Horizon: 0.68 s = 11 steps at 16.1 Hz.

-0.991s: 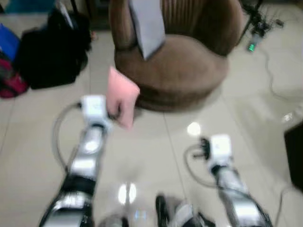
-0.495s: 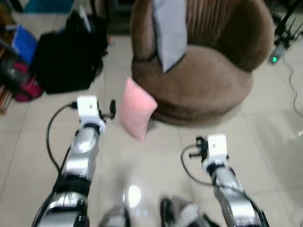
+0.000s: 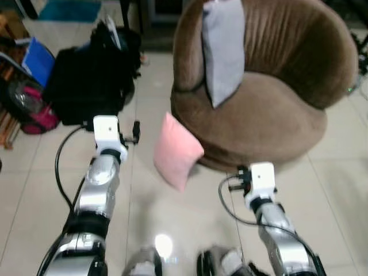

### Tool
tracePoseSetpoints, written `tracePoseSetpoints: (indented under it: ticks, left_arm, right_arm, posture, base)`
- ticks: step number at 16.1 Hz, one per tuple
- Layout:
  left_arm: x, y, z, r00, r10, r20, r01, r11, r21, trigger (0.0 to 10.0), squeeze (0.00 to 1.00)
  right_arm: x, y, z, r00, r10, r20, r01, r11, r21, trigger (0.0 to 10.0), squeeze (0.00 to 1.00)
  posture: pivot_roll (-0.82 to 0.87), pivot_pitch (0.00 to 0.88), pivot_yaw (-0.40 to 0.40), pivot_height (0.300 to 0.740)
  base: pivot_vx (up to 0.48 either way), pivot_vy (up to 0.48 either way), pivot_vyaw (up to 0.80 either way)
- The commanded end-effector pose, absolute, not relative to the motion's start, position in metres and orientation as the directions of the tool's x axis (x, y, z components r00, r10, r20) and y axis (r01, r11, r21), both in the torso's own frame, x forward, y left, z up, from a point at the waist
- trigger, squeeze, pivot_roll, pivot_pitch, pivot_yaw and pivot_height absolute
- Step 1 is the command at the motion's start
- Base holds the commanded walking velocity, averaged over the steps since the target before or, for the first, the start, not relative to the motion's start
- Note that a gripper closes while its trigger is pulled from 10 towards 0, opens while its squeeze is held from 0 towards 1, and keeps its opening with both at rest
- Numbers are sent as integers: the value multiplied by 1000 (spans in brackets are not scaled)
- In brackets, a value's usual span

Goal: Move the pillow to the sofa from floor

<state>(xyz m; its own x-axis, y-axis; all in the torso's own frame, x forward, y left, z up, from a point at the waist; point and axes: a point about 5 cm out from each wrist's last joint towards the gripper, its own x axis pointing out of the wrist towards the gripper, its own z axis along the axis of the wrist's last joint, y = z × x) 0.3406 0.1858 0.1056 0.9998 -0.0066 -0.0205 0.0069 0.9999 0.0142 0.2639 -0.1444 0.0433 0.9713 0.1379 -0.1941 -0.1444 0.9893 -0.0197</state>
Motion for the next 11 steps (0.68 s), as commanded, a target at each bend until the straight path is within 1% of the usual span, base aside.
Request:
tracePoseSetpoints:
  ticks: [1,5,7,8,11]
  left_arm:
    - [340,177,102,999,-31,-32,31,1000,6,10000,0]
    - [341,177,102,999,-31,-34,32,999,17,10000,0]
    - [340,175,99,999,-33,-43,34,999,22,10000,0]
    - [340,176,99,999,-33,-44,34,999,24,10000,0]
    - [341,179,101,999,-27,-41,28,999,33,10000,0]
  right_arm:
    - [261,-156,40,972,106,-210,-118,992,-42,10000,0]
    - [261,-154,40,972,106,-209,-117,992,-41,10000,0]
    - [260,-155,40,972,105,-209,-116,992,-40,10000,0]
    - [260,-154,39,972,106,-211,-117,992,-39,10000,0]
    - [260,-151,38,971,112,-213,-122,992,-37,10000,0]
  posture:
    - [-113,216,-64,740]
    - [-112,221,-59,740]
    - [-72,226,-69,740]
    - [-62,224,-48,740]
    - [-66,224,-49,740]
  base:
    - [334,0,0]
    - [356,0,0]
    - [354,0,0]
    - [352,0,0]
    - [355,0,0]
